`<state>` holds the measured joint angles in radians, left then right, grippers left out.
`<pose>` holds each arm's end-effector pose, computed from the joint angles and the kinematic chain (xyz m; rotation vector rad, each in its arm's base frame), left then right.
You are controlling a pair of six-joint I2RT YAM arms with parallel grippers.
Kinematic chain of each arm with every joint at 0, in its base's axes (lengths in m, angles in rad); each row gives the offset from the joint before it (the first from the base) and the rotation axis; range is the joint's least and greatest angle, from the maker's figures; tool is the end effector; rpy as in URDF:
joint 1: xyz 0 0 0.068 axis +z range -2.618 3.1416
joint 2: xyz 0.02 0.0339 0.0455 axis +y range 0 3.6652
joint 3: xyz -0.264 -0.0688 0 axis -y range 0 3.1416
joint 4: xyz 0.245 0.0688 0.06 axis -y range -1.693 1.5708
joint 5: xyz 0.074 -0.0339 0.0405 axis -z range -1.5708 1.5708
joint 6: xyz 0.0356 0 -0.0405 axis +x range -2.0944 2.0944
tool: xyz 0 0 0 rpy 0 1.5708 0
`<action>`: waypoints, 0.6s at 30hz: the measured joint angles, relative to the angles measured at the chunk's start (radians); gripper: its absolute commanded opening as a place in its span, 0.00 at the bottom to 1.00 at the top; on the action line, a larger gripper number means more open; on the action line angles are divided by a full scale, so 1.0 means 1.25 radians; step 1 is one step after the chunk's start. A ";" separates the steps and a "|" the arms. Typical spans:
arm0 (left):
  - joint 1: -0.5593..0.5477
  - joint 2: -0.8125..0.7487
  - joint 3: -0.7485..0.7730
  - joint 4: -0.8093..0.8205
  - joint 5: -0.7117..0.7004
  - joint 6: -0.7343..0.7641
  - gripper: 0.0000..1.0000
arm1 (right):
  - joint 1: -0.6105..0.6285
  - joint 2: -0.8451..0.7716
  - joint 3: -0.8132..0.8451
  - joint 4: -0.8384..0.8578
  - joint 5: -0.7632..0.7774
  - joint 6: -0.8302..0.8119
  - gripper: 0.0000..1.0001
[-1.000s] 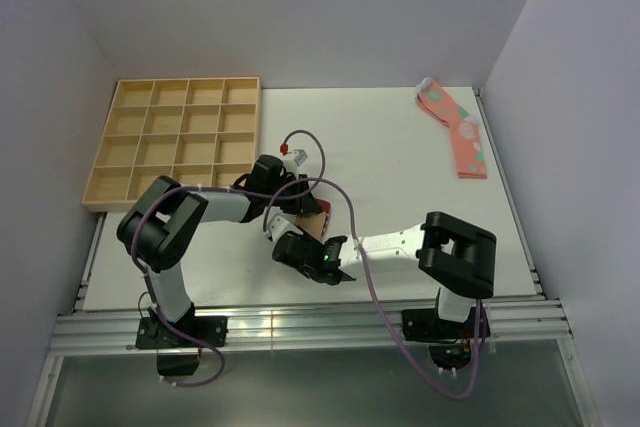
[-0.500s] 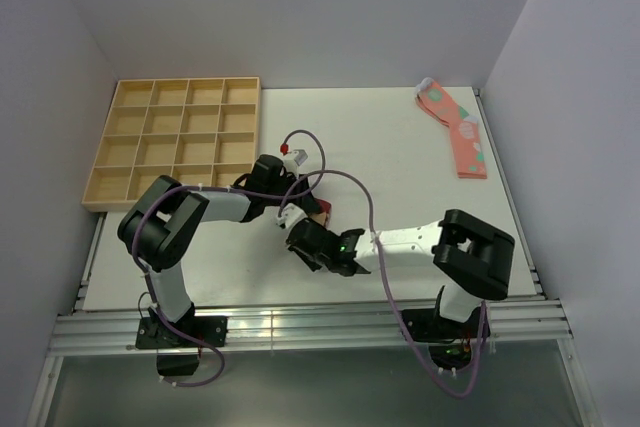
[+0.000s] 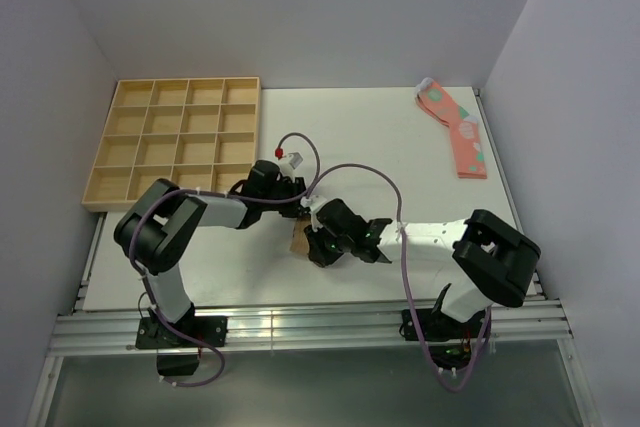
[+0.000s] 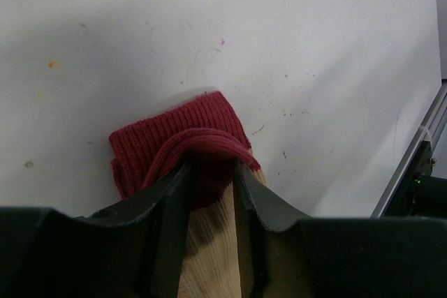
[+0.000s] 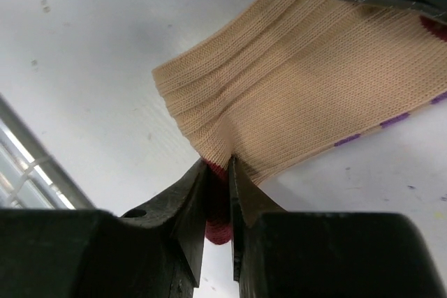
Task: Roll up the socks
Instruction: Roll the sock at the center of the board.
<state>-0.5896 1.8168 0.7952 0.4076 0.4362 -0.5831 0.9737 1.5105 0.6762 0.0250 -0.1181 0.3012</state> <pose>0.2827 -0.2072 0.1307 0.2763 2.3371 -1.1025 0.1588 0.2410 0.1567 -0.8819 2.3435 0.7153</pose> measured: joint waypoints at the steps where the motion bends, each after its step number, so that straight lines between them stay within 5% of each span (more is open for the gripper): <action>1: 0.000 -0.008 -0.010 0.004 -0.005 -0.007 0.38 | -0.005 0.000 -0.005 0.009 -0.020 0.005 0.21; 18: -0.008 -0.157 -0.107 -0.026 -0.123 -0.052 0.64 | -0.069 0.001 -0.012 0.012 -0.221 0.019 0.18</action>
<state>-0.5991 1.6207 0.6621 0.3756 0.2829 -0.6479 0.8871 1.5116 0.6617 0.0402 -0.3939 0.3248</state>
